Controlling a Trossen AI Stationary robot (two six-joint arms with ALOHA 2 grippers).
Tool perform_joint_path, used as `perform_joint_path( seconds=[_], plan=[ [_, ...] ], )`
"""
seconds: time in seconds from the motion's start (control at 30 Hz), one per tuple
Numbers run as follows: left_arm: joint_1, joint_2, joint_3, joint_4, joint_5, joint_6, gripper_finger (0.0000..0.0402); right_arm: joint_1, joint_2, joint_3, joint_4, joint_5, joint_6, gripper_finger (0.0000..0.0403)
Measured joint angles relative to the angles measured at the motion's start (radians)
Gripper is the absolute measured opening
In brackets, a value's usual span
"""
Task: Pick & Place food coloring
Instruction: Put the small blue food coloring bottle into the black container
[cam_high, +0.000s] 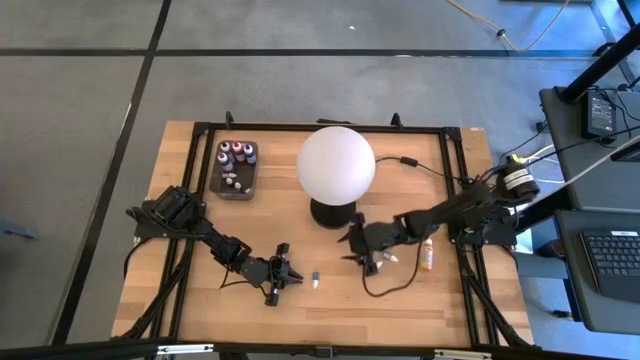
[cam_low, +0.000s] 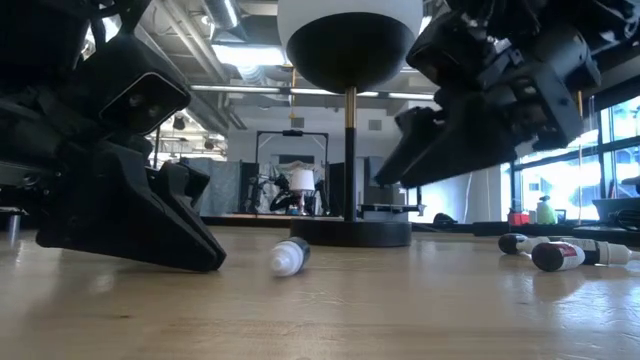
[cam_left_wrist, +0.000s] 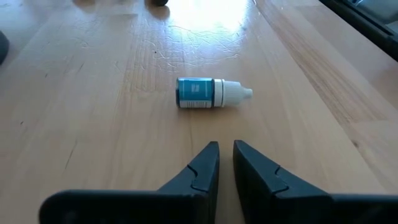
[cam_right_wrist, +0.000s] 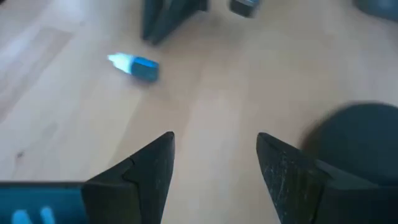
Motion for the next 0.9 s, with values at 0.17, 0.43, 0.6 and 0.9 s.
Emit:
perform_joint_path(
  seconds=[0.17,0.43,0.6,0.9],
  plan=[
    [0.000,0.000,0.000,-0.002,-0.045,0.000,0.0044,0.032,0.091,0.000,0.145,-0.044,-0.024,0.0230],
    [0.000,0.000,0.000,-0.001,-0.199,-0.035,0.0050,0.034,0.186,0.000,0.310,-0.184,-0.093,0.0230],
    [0.000,0.000,0.000,0.000,-0.226,-0.103,0.0057,0.034,0.245,0.003,0.413,-0.191,-0.095,0.0230],
    [0.000,0.000,0.000,0.000,-0.223,-0.094,0.0088,0.037,0.358,0.125,0.372,-0.192,-0.037,0.0230]
  ],
)
